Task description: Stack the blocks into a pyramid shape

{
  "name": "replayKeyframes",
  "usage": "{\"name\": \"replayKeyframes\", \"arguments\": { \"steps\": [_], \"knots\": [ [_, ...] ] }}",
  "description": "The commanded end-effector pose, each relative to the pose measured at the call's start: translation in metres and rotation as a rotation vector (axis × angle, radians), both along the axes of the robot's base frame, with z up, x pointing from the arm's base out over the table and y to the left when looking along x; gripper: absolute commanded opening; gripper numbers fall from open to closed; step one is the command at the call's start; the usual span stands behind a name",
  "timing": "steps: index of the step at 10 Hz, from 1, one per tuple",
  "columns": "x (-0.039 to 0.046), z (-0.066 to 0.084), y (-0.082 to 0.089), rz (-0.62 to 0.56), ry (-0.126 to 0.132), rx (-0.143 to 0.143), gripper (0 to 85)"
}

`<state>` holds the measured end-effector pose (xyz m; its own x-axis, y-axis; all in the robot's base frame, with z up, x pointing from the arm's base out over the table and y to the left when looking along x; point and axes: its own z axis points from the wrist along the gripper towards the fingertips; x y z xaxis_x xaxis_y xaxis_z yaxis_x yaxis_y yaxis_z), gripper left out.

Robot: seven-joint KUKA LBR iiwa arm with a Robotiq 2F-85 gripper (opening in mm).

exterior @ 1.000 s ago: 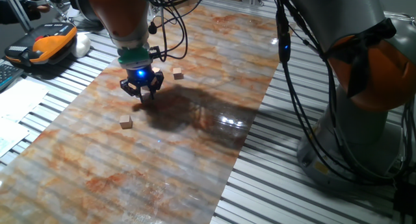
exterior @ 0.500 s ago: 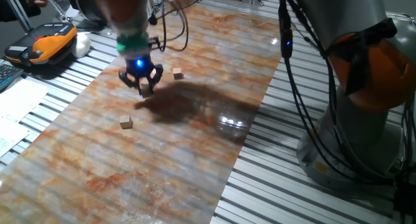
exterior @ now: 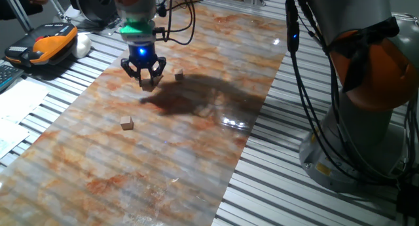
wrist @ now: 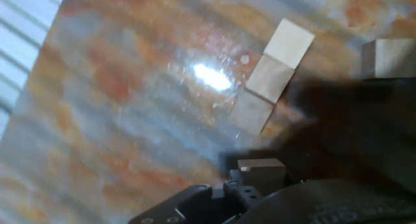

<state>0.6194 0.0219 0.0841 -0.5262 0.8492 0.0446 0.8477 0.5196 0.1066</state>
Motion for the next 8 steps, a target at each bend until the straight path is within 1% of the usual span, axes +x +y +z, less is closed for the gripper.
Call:
{"name": "replayKeyframes", "arguments": {
  "steps": [1,2,3,4,5,6,7,8],
  "knots": [
    [0.0013,0.001,-0.001,-0.207,0.009,-0.015,0.0],
    [0.0030,0.002,-0.003,-0.266,0.014,-0.015,0.0],
    [0.0051,0.004,-0.006,-0.322,0.017,-0.006,0.0],
    [0.0085,0.008,-0.011,-0.391,0.012,0.023,0.0],
    [0.0103,0.010,-0.015,-0.399,0.012,0.026,0.0],
    [0.0116,0.011,-0.015,-0.389,0.027,-0.012,0.0],
    [0.0130,0.012,-0.014,-0.387,0.047,-0.060,0.0],
    [0.0163,0.013,-0.014,-0.390,0.061,-0.089,0.0]
  ]
}}
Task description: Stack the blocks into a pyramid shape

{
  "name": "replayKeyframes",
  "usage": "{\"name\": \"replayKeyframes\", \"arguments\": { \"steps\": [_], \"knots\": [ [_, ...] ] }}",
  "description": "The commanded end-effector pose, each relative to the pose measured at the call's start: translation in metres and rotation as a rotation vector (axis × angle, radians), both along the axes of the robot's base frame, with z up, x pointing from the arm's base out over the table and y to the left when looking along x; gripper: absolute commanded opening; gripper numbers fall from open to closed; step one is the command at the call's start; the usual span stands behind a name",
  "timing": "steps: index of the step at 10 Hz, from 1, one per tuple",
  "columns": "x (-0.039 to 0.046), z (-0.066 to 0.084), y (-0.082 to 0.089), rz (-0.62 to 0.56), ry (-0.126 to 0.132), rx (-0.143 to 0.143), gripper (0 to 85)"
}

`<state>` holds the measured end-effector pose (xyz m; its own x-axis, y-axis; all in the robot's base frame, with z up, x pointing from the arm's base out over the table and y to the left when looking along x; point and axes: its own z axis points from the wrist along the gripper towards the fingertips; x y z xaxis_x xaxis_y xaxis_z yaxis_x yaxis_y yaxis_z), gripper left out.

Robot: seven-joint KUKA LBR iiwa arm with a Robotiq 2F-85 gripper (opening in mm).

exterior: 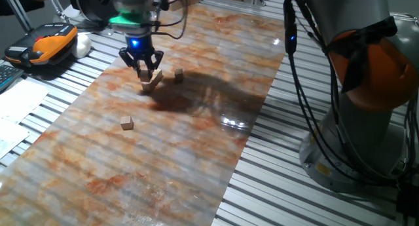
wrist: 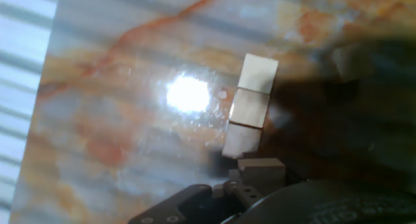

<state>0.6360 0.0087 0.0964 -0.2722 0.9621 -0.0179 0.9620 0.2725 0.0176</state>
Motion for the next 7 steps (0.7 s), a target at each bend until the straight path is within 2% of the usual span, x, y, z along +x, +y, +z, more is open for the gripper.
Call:
{"name": "replayKeyframes", "arguments": {
  "steps": [1,7],
  "knots": [
    [0.0019,-0.0005,-0.0003,-0.111,0.004,-0.006,0.0],
    [0.0065,-0.0041,-0.0038,-0.057,-0.004,-0.006,0.0]
  ]
}}
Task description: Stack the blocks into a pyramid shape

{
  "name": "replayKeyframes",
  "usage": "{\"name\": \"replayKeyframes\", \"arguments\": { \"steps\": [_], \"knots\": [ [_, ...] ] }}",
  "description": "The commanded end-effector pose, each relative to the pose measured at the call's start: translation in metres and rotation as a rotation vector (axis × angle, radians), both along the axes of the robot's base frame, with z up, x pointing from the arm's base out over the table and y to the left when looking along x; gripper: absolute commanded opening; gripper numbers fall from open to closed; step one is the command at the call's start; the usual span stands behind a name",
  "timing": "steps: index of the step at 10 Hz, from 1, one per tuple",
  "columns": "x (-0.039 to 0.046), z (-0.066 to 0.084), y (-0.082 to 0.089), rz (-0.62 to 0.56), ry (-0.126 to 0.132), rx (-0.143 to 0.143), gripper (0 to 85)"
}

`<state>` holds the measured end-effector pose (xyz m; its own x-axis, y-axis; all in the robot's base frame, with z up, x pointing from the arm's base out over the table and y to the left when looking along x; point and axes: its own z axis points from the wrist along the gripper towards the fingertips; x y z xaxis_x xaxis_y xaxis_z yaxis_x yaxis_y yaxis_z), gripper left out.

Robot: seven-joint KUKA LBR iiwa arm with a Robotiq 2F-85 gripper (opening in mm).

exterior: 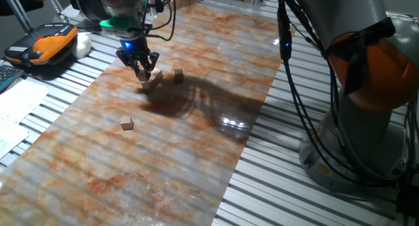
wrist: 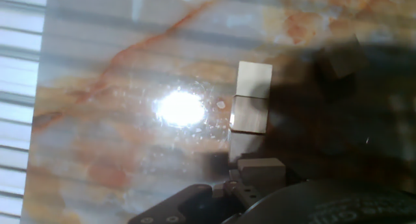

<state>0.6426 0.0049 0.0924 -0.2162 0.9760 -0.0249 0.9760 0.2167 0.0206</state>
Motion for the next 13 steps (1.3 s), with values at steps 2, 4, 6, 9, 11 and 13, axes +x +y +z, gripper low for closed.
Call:
{"name": "replayKeyframes", "arguments": {
  "steps": [2,4,6,9,11,13],
  "knots": [
    [-0.0001,0.000,-0.001,0.026,0.002,-0.008,0.0],
    [0.0041,0.001,-0.003,0.267,-0.010,-0.042,0.0],
    [0.0126,0.001,0.000,0.558,-0.007,-0.080,0.0],
    [0.0136,-0.005,0.005,0.820,-0.010,-0.051,0.0],
    [0.0124,-0.001,0.005,0.923,-0.004,-0.038,0.0],
    [0.0126,-0.002,0.004,1.047,0.031,-0.018,0.0]
  ]
}}
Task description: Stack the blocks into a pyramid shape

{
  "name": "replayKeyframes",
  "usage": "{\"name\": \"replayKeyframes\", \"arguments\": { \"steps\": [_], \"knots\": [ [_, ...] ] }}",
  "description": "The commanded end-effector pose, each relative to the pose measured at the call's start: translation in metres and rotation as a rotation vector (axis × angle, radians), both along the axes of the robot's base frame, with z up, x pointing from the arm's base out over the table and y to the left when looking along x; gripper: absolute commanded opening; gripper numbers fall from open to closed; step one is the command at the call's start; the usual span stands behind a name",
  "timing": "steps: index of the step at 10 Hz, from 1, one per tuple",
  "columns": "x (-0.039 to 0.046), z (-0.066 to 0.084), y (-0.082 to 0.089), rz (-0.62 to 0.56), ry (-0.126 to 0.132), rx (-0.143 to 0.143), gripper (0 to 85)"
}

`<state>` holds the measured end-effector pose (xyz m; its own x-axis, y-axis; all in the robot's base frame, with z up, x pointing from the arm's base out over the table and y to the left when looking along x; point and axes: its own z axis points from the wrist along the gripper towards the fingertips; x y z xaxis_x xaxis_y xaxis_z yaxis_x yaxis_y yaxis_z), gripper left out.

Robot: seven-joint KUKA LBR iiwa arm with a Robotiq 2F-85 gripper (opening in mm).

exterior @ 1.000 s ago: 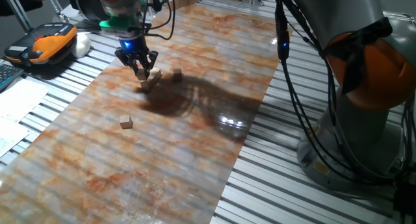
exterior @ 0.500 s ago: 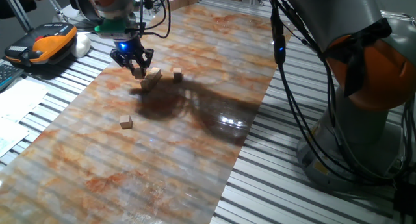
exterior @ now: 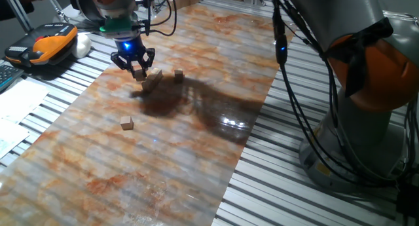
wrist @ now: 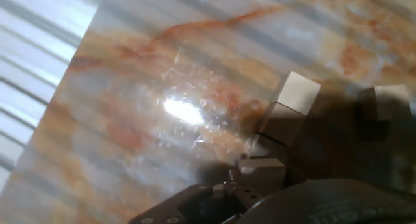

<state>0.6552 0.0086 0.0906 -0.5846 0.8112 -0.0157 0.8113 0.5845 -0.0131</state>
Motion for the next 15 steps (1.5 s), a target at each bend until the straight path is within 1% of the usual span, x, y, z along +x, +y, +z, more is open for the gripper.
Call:
{"name": "replayKeyframes", "arguments": {
  "steps": [1,2,3,4,5,6,7,8,9,10,11,12,13,14,15],
  "knots": [
    [-0.0003,-0.001,0.000,0.708,0.006,0.011,0.0],
    [-0.0010,0.000,0.000,0.771,-0.004,0.008,0.0],
    [-0.0022,0.000,-0.003,0.827,-0.003,-0.002,0.0],
    [-0.0039,0.001,-0.006,0.888,-0.003,-0.021,0.0],
    [-0.0055,0.001,-0.007,0.953,-0.005,-0.050,0.0],
    [-0.0060,-0.001,-0.008,0.980,-0.010,-0.032,0.0],
    [-0.0057,-0.001,-0.008,1.009,0.010,-0.023,0.0],
    [-0.0057,-0.002,-0.008,1.031,0.036,-0.016,0.0],
    [-0.0062,-0.003,-0.008,1.034,0.041,-0.005,0.0],
    [-0.0064,-0.003,-0.008,1.033,0.046,-0.001,0.0],
    [-0.0068,-0.003,-0.010,1.036,0.044,0.005,0.0],
    [-0.0062,-0.002,-0.010,1.059,0.052,-0.001,0.0],
    [-0.0059,-0.002,-0.012,1.096,0.066,-0.017,0.0],
    [-0.0054,-0.001,-0.014,1.143,0.076,-0.024,0.0],
    [-0.0050,-0.001,-0.016,1.172,0.066,-0.018,0.0]
  ]
}}
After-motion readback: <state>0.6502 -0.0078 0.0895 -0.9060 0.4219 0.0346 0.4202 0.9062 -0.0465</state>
